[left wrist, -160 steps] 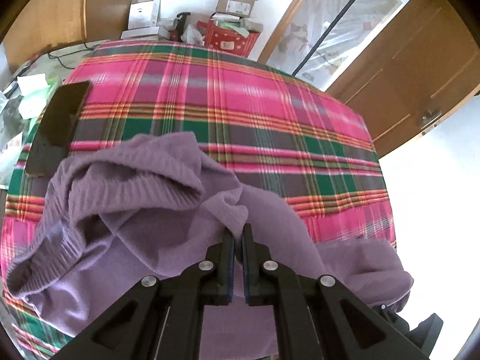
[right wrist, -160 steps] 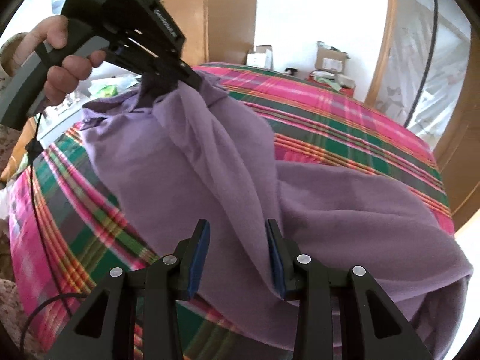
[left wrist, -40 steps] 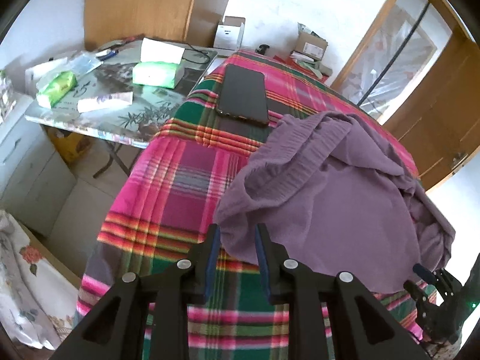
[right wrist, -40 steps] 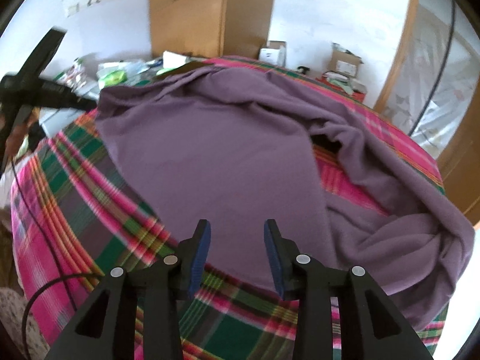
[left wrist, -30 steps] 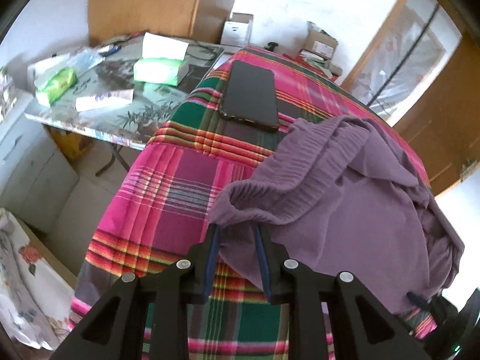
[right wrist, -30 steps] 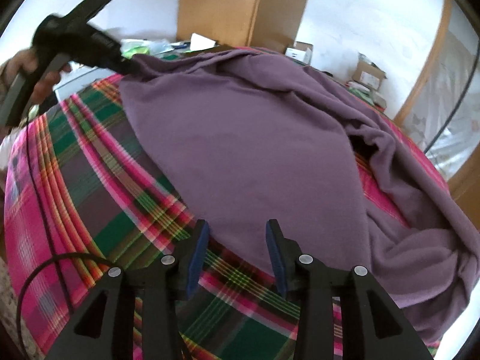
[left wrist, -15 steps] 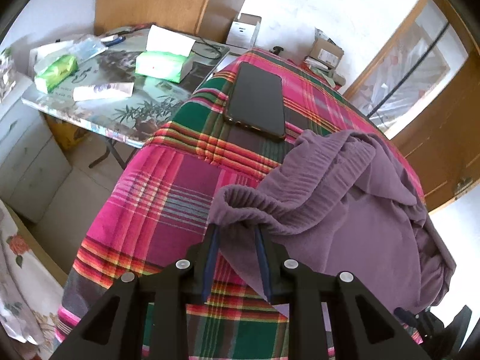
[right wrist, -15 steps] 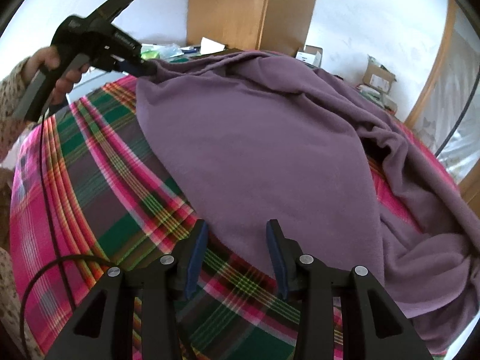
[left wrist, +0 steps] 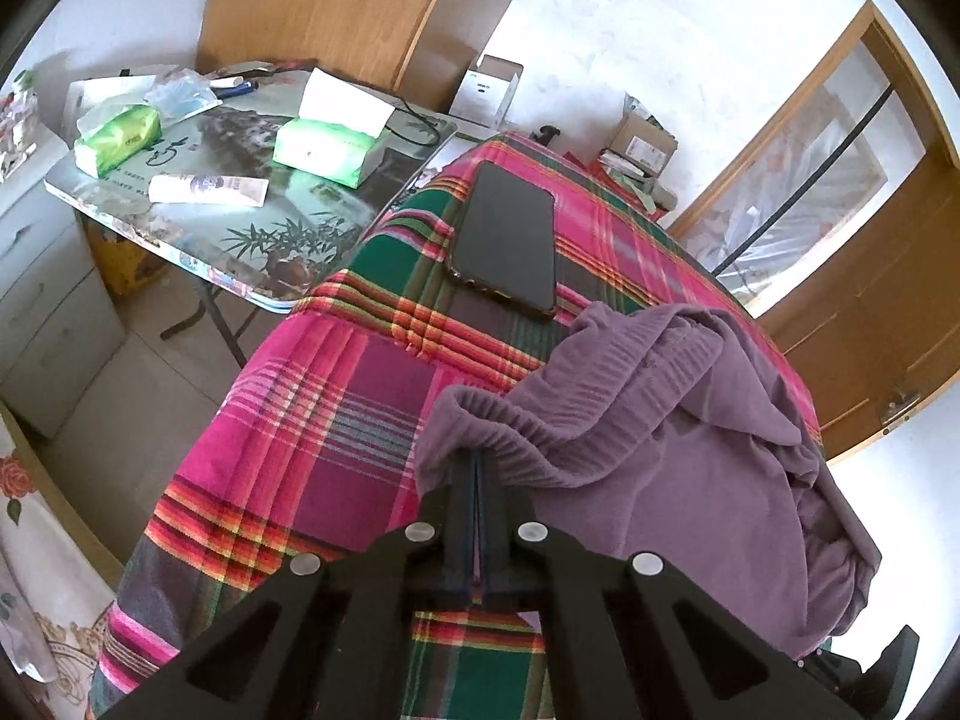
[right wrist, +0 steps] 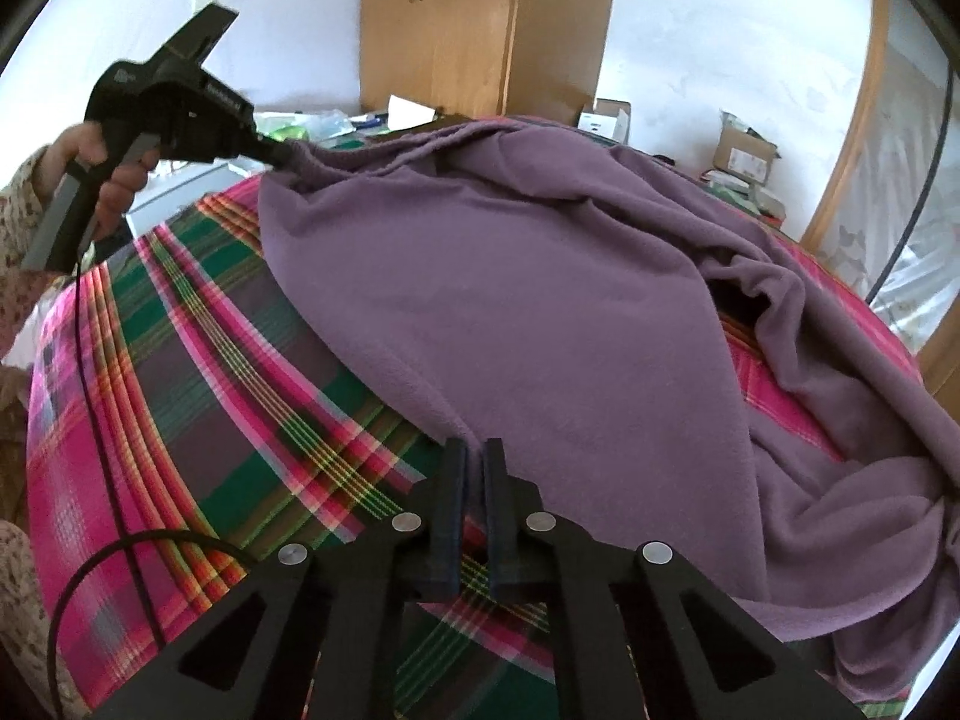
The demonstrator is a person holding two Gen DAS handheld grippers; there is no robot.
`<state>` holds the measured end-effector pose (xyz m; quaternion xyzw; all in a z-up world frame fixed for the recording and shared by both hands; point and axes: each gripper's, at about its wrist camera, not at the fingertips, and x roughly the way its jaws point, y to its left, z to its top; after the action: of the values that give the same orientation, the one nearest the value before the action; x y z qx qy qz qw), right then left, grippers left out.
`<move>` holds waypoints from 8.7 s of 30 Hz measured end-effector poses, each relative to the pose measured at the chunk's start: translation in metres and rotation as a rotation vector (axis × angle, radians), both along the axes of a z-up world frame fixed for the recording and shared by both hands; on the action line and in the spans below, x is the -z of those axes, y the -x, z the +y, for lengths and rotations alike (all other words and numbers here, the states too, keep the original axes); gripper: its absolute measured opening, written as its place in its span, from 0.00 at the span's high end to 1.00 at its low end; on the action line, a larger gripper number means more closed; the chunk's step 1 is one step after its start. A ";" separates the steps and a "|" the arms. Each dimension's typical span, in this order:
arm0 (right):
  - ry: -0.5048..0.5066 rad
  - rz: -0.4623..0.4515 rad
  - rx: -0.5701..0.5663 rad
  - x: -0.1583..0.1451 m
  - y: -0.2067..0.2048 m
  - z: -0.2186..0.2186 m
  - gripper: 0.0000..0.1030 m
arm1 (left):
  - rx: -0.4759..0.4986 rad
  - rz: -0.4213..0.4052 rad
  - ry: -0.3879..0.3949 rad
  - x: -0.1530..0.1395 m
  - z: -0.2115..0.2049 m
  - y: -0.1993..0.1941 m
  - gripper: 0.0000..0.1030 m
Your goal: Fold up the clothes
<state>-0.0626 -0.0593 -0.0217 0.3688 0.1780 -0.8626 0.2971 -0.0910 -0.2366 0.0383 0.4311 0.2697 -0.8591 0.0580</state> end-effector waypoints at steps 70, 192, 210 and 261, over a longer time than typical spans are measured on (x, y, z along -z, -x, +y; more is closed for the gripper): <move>0.041 0.058 0.089 -0.017 -0.021 0.020 0.96 | 0.045 0.076 -0.022 -0.005 0.009 -0.032 0.90; -0.121 0.163 -0.266 -0.067 0.126 -0.236 0.96 | -0.042 0.132 -0.150 0.040 0.010 -0.204 0.87; -0.199 0.127 -0.287 -0.029 0.147 -0.321 0.99 | -0.051 0.125 -0.219 0.047 0.001 -0.212 0.88; 0.306 -0.019 0.603 -0.063 -0.035 0.193 0.77 | 0.529 0.060 0.023 0.007 0.179 -0.155 0.74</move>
<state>-0.0274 0.1341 0.0413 0.3638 -0.0734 -0.9249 0.0823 0.0638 -0.0571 0.0317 0.4600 0.1396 -0.8598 -0.1719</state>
